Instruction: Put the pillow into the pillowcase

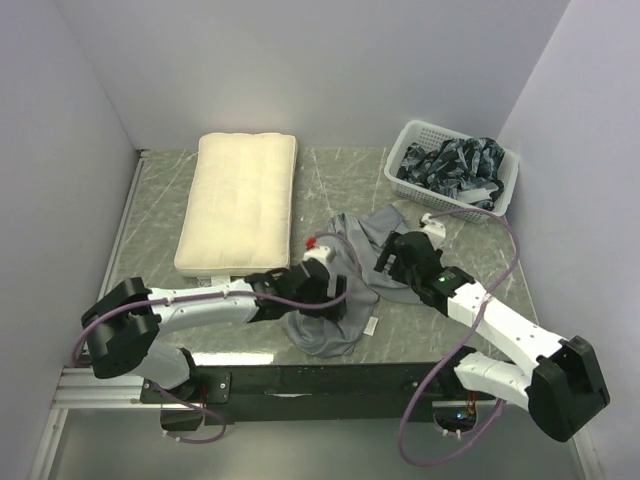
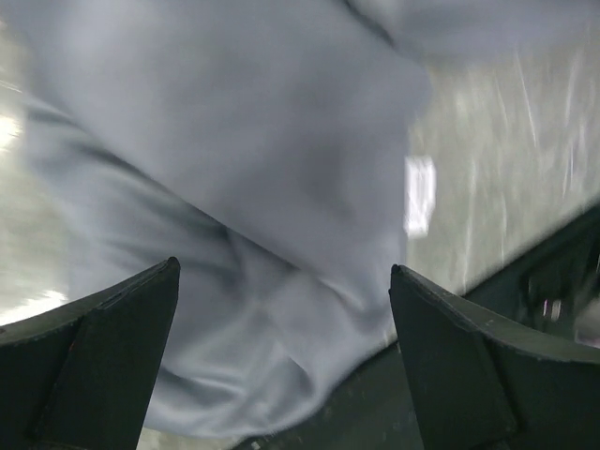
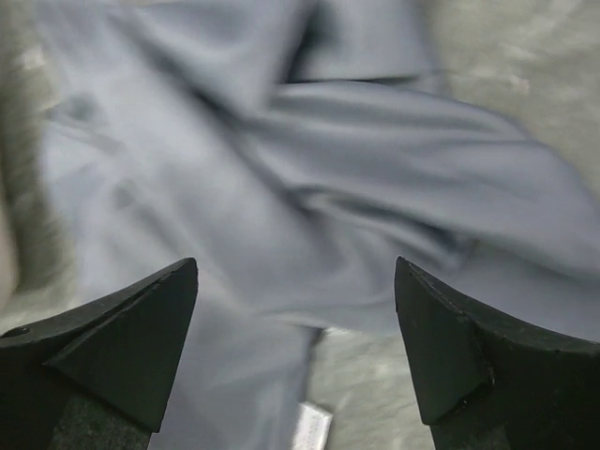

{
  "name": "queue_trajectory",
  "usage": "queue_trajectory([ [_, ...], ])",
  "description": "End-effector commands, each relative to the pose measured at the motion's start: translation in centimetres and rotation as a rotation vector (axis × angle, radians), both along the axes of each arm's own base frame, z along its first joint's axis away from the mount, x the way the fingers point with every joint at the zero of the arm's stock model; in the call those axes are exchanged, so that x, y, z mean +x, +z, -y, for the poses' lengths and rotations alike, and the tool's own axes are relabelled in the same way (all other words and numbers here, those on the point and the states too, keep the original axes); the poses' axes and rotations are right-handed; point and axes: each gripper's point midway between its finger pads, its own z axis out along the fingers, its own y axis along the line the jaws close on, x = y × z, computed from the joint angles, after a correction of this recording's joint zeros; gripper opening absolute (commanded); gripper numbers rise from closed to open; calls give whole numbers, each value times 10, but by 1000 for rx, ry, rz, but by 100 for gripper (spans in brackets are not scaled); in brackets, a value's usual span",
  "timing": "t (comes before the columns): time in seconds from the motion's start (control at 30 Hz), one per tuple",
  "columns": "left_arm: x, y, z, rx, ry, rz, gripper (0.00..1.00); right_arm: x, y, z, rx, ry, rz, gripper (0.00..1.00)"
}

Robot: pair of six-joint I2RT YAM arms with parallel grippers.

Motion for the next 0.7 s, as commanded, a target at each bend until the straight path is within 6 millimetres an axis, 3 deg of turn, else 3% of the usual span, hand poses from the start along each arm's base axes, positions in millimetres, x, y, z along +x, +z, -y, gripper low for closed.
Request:
queue_trajectory([
  [0.0, -43, -3, 25, 7, -167, 20, 97, 3, -18, 24, 92, -90, -36, 89],
  [0.17, -73, -18, 32, 17, -250, 3, 92, -7, -21, 54, 88, -221, -23, 89],
  [0.3, -77, -30, 42, 46, -260, -5, 81, -10, -31, 55, 139, -246, -31, 90],
  [0.33, -76, -33, 41, 58, -247, -5, 75, -11, -36, 53, 146, -245, -46, 90],
  [0.37, -74, -37, 40, 69, -225, -13, 61, -9, -37, 52, 152, -243, -46, 90],
  [0.43, -67, -40, 34, 90, -167, -2, 43, -6, -43, 49, 163, -243, -53, 90],
  [0.47, -64, -41, 31, 97, -148, 4, 27, -5, -45, 48, 166, -241, -58, 89],
  [0.6, -41, -26, 14, 91, -25, 37, 1, 3, -55, 42, 170, -234, -81, 83],
  [0.67, -21, -17, -1, 80, 69, 56, 1, 7, -56, 39, 174, -231, -83, 75],
])
